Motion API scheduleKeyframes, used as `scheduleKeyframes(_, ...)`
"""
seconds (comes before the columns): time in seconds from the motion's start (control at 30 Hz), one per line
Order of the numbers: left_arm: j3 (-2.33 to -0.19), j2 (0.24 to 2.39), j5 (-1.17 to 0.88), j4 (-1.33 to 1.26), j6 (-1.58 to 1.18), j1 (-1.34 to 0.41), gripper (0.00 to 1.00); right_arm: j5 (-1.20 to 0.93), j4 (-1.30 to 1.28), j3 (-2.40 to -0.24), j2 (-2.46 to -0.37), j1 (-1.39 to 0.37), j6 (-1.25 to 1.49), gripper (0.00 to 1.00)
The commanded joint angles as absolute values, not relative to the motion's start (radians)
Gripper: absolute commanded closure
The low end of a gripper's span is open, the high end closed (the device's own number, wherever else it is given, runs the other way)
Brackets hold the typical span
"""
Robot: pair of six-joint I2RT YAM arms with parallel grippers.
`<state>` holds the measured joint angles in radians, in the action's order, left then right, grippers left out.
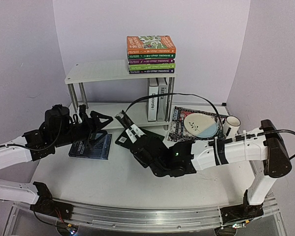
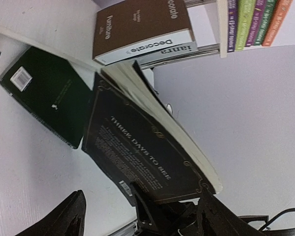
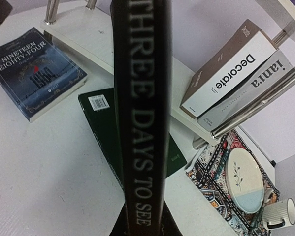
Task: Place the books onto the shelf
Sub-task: Pass from the right arm to the left
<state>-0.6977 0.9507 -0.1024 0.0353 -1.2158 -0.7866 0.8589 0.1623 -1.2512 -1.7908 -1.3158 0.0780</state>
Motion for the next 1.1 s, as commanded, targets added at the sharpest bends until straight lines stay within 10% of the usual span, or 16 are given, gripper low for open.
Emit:
scheduleKeyframes(0.0,-0.735,0.967,-0.071,-0.129,-1.178,-0.841,0.22,0.870,0.358,-1.219,-1.760,-1.312,0.068,1.00)
scheduleKeyframes(0.73,-0.820,1.104,0.169,-0.164,-1.343,-0.986,0.25,0.818,0.476,-1.201,-1.811,-1.310,-0.045,1.00)
scheduleKeyframes(1.07,-0.809,1.128,0.219,-0.148,-1.314,-0.986,0.68,0.778,0.496,-1.166,-1.803,-1.310,-0.079,0.99)
